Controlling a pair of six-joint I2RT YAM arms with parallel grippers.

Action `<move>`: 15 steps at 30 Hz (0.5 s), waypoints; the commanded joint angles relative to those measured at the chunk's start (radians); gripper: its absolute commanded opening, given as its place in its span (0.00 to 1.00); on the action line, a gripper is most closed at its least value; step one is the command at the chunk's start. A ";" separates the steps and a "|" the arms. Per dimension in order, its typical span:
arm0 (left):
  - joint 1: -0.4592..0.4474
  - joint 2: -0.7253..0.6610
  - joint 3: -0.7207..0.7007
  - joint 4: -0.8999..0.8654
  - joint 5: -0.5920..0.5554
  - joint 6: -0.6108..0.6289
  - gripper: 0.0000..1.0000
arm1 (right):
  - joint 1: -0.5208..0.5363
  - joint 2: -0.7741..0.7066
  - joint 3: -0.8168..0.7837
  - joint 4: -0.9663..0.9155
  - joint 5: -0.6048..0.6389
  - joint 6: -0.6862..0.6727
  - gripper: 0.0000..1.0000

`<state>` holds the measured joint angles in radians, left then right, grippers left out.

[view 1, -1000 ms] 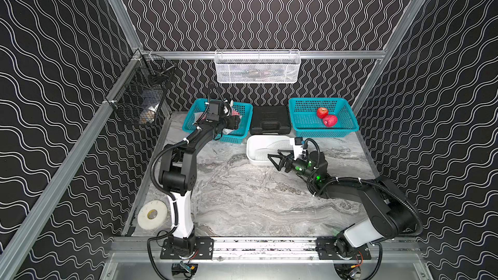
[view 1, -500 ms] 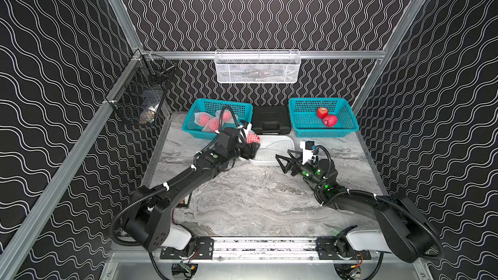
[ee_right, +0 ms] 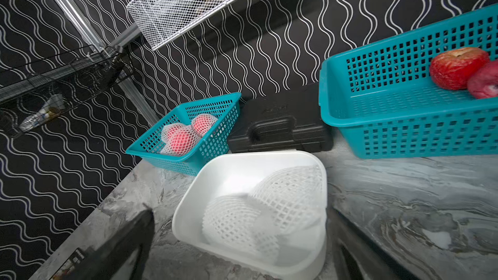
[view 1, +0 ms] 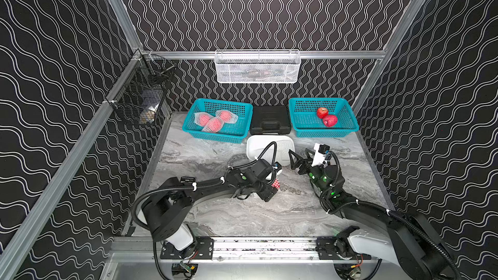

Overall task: Remove foam nets from apples
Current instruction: Place the apple at the center of the board.

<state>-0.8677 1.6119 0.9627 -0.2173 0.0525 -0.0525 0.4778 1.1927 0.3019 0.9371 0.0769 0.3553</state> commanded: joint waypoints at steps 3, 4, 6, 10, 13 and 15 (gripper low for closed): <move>-0.001 0.067 0.014 0.084 -0.037 0.067 0.80 | 0.002 0.024 -0.007 0.036 0.042 0.004 1.00; -0.001 0.076 0.010 0.093 -0.040 0.077 0.80 | 0.002 0.026 -0.010 0.039 0.044 0.005 1.00; -0.002 0.092 0.008 0.112 -0.045 0.097 0.83 | 0.002 0.023 -0.011 0.041 0.049 0.004 1.00; 0.000 0.105 0.008 0.129 -0.045 0.104 0.92 | 0.002 0.018 -0.010 0.031 0.057 0.001 1.00; 0.000 0.097 0.005 0.137 -0.051 0.101 0.99 | 0.002 0.023 -0.011 0.035 0.057 -0.001 1.00; -0.001 0.080 0.001 0.140 -0.059 0.098 0.99 | 0.001 0.026 -0.006 0.027 0.054 -0.001 1.00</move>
<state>-0.8688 1.7103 0.9638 -0.1120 0.0074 0.0257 0.4782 1.2140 0.2935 0.9405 0.1219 0.3553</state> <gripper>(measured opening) 0.995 0.998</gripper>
